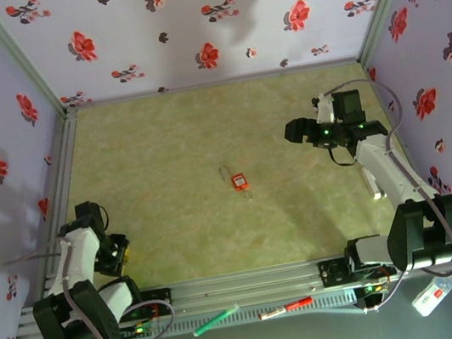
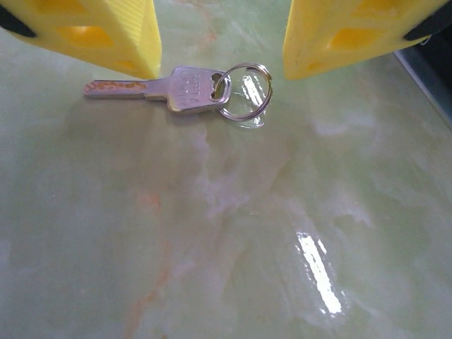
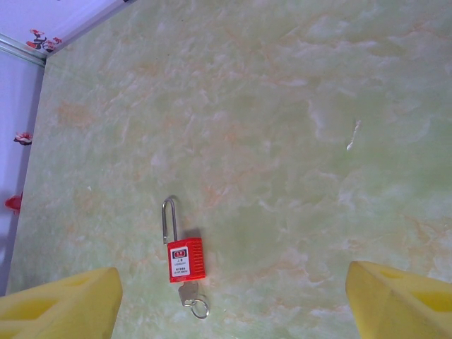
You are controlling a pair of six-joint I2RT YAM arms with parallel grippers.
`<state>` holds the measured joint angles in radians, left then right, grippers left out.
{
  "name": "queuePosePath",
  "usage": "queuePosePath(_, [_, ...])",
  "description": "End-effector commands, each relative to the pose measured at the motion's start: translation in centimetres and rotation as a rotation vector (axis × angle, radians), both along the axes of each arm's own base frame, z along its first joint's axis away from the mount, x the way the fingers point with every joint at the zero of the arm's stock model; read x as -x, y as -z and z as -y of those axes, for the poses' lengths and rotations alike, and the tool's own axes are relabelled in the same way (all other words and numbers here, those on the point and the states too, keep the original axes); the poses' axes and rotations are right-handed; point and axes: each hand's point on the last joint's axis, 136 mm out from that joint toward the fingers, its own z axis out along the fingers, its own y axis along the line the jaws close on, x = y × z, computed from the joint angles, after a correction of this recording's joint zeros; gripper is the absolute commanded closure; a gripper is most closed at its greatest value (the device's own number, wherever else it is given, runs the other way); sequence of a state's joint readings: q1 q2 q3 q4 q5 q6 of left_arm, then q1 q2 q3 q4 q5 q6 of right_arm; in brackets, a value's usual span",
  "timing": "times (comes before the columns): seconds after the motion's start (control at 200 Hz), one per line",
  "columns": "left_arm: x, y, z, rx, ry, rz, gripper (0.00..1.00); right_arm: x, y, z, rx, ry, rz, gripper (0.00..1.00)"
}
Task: Unlock with the key
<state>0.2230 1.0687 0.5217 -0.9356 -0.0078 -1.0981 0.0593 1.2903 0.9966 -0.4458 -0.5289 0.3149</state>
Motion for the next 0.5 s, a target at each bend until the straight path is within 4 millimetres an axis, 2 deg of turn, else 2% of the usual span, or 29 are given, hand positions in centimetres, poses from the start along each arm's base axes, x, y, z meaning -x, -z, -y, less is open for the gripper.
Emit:
queuePosePath(0.0, [0.6,0.7,-0.2,-0.009,-0.019,-0.031,0.54,0.8,-0.2,-0.4,-0.005,-0.029,0.009,0.16])
queuePosePath(0.02, [-0.1,0.7,-0.4,-0.016,-0.021,-0.005,0.54,0.8,-0.3,-0.4,-0.004,-0.029,0.010,0.16])
queuePosePath(0.14, [-0.8,1.2,-0.2,-0.004,-0.028,0.029,0.61,0.7,-0.3,-0.5,-0.007,-0.028,0.010,0.16])
queuePosePath(0.495, [0.2,1.6,0.1,0.005,-0.025,0.019,0.75,0.7,-0.2,-0.4,-0.007,-0.024,0.004,0.16])
